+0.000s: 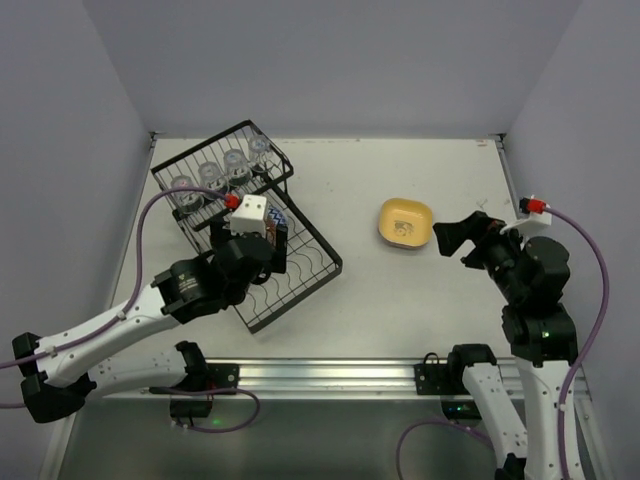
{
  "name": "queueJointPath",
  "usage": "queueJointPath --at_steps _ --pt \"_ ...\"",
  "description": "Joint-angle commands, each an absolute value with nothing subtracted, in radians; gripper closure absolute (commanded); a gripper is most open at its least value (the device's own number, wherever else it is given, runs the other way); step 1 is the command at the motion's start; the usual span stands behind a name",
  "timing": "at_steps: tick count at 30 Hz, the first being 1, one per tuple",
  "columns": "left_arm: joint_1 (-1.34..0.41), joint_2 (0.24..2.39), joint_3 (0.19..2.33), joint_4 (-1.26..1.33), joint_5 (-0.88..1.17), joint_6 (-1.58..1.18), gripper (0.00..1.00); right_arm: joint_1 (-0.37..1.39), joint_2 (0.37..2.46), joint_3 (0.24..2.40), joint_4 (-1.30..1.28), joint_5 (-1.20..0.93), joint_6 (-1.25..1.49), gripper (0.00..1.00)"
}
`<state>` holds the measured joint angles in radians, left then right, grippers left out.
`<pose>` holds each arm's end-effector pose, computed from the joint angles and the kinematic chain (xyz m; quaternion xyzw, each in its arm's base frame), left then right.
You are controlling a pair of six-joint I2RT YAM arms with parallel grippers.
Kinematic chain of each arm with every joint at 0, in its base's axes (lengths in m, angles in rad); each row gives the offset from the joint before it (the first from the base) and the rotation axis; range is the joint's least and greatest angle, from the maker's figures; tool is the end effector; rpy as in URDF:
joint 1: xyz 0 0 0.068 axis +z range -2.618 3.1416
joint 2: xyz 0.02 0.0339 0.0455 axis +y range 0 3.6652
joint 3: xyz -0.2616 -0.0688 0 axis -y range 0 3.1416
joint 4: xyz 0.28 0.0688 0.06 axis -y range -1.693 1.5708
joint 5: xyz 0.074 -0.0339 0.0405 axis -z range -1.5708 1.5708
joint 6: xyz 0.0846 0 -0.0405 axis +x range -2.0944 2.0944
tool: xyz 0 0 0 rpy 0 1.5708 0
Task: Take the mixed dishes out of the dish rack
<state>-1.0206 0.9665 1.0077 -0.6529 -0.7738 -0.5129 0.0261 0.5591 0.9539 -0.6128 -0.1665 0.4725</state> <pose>0.1857 -0.1897 0.3230 0.0378 0.8390 -0.0554 0.5400 0.1869 0.0189 0.3813 0.1213 0.7694 0.2168 0.5885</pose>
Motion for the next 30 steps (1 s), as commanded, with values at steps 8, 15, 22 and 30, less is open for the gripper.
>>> queueJointPath --at_steps 8,15,22,30 --pt "-1.017 0.913 1.078 -0.92 -0.945 -0.692 0.0 0.026 0.552 0.93 -0.575 -0.353 0.466 0.01" --pt "-1.017 0.923 1.161 -1.047 -0.96 -0.782 0.0 0.026 0.587 0.942 -0.56 -0.422 0.466 0.01" --pt "-1.014 0.957 1.183 -1.088 -1.028 -0.865 0.0 0.026 0.604 0.94 -0.523 -0.457 0.468 0.01" --pt "-0.98 1.061 1.137 -0.942 -1.009 -1.032 0.03 0.026 0.638 0.928 -0.466 -0.547 0.499 0.01"
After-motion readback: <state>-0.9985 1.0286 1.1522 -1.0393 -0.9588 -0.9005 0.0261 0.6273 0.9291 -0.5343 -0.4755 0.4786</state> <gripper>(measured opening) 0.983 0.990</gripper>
